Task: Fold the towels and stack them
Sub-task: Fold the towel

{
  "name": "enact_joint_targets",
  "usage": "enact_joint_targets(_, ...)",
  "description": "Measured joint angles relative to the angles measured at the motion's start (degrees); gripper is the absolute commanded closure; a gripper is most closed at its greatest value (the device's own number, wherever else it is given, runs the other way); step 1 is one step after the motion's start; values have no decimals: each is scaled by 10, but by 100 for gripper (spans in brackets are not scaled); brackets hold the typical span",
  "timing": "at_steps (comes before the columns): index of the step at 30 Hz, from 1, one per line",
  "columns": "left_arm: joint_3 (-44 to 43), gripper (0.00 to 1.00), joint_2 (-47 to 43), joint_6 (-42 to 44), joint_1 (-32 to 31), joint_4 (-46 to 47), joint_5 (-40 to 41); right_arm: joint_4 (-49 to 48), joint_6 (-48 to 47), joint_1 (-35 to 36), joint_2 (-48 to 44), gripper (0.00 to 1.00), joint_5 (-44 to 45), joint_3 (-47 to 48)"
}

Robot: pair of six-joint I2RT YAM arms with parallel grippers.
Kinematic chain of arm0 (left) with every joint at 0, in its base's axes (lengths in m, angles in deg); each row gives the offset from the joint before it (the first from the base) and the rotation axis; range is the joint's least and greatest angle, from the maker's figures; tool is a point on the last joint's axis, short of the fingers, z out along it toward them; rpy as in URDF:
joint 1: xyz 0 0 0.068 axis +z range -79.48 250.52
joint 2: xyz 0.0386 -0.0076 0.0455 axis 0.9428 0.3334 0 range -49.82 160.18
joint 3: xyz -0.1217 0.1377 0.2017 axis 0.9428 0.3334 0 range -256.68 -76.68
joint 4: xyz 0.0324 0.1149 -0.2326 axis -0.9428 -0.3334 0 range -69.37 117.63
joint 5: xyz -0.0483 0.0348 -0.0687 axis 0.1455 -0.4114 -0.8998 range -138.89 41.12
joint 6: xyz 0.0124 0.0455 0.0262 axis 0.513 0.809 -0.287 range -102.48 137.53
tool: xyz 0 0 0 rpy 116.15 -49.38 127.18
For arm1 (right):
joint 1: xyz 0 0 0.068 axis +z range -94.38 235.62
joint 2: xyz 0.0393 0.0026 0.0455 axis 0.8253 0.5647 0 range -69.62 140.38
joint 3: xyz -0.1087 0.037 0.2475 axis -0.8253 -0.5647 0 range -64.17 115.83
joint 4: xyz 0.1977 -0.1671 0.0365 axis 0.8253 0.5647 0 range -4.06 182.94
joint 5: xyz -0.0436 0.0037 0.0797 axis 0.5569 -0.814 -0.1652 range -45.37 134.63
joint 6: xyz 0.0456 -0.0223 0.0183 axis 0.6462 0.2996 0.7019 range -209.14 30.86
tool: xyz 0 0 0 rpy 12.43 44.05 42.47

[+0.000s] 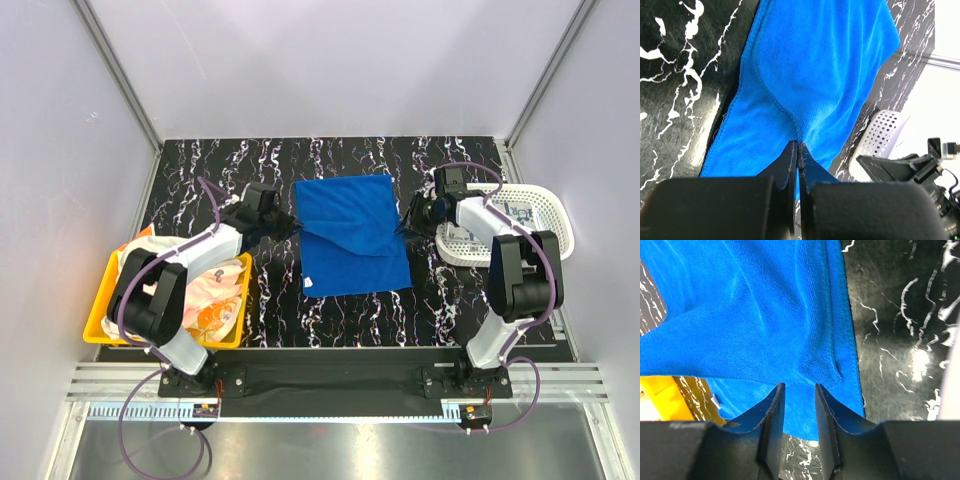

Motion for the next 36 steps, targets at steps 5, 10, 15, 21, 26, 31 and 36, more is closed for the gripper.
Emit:
enact_joint_targets(5, -3, 100, 10, 0, 2, 2, -3, 1, 0, 6, -10, 64, 21, -10)
enact_joint_targets(10, -5, 100, 16, 1, 4, 0, -6, 5, 0, 31, -10, 65, 44, -18)
enact_joint_targets(15, -13, 100, 21, 1, 7, -1, -9, 5, 2, 51, -6, 62, 71, -18)
enact_joint_targets(21, -14, 100, 26, 3, 12, -1, -13, 12, 2, 57, 0, 62, 105, -18)
enact_joint_targets(26, -14, 100, 30, 4, 15, -1, -15, 16, 2, 59, 1, 59, 126, -18)
enact_joint_targets(31, -14, 100, 35, 5, 15, -1, -17, 16, 2, 67, 9, 55, 134, -18)
enact_joint_targets(36, -14, 100, 35, 5, 15, 3, -19, 15, 2, 82, 11, 58, 144, -18)
